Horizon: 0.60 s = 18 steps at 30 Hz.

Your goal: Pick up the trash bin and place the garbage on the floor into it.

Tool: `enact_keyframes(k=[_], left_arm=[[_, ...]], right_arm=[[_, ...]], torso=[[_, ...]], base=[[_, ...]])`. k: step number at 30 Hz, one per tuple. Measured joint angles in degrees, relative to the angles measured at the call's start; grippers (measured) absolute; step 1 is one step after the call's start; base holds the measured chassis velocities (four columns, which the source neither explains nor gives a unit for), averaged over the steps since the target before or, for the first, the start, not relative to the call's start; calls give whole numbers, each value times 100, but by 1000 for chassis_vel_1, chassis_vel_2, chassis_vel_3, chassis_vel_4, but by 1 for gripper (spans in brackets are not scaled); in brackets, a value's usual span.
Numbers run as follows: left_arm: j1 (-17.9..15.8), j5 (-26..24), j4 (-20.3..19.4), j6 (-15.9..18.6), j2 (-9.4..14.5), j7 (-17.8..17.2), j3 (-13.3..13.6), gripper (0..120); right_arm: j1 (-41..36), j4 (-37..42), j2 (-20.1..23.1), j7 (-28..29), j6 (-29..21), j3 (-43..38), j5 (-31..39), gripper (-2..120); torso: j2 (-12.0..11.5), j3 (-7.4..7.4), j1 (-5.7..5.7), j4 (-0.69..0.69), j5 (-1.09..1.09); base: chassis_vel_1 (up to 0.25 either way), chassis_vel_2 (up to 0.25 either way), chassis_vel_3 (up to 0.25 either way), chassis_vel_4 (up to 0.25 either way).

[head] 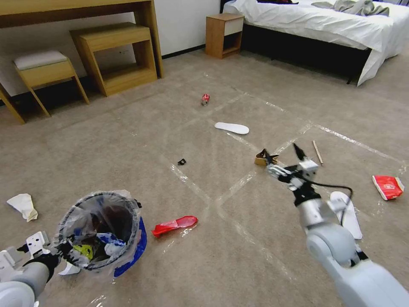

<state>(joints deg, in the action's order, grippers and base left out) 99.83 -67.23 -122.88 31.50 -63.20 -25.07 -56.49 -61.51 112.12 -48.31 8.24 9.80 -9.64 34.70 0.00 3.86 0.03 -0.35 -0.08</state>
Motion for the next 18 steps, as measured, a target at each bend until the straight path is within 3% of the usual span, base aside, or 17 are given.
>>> enact_keyframes(k=[1, 4, 6, 8, 12, 15, 16, 18], left_arm=[[0, 0, 0, 0, 0, 0, 0, 0], [13, 5, -55, 10, -66, -3, 3, 0], [15, 6, -64, 11, -82, -3, -2, 0], [19, 11, -96, 11, -120, -5, -33, 0], [28, 7, -129, 12, -142, -12, -69, 0], [41, -8, -200, 12, -207, -14, -146, 0], [41, -8, -200, 12, -207, -14, -146, 0], [45, -12, -246, 11, -260, -15, -180, 0]], right_arm=[[0, 0, 0, 0, 0, 0, 0, 100], [1038, -194, 235, 120, -295, 1302, 452, 100], [1338, -259, 231, 173, -404, 1644, 564, 100], [2219, -454, 111, 318, -656, 2598, 836, 100], [2895, -640, -23, 364, -855, 3411, 1060, 100], [4279, -1043, -288, 277, -966, 5133, 1285, 100], [4279, -1043, -288, 277, -966, 5133, 1285, 100], [5029, -1274, -451, 141, -928, 6012, 1320, 100]], torso=[[0, 0, 0, 0, 0], [0, 0, 0, -1, 0], [0, 0, 0, -2, 1], [0, 0, 0, 0, -1], [0, 0, 0, 1, 0], [0, 1, 0, -2, 1], [0, 1, 0, -2, 1], [0, -1, 0, 2, -3]], base=[[0, 0, 0, 0], [0, 0, 0, 0], [0, 0, 0, 0], [0, 0, 0, 0], [0, 0, 0, 0], [0, 0, 0, 0], [0, 0, 0, 0], [0, 0, 0, 0]])
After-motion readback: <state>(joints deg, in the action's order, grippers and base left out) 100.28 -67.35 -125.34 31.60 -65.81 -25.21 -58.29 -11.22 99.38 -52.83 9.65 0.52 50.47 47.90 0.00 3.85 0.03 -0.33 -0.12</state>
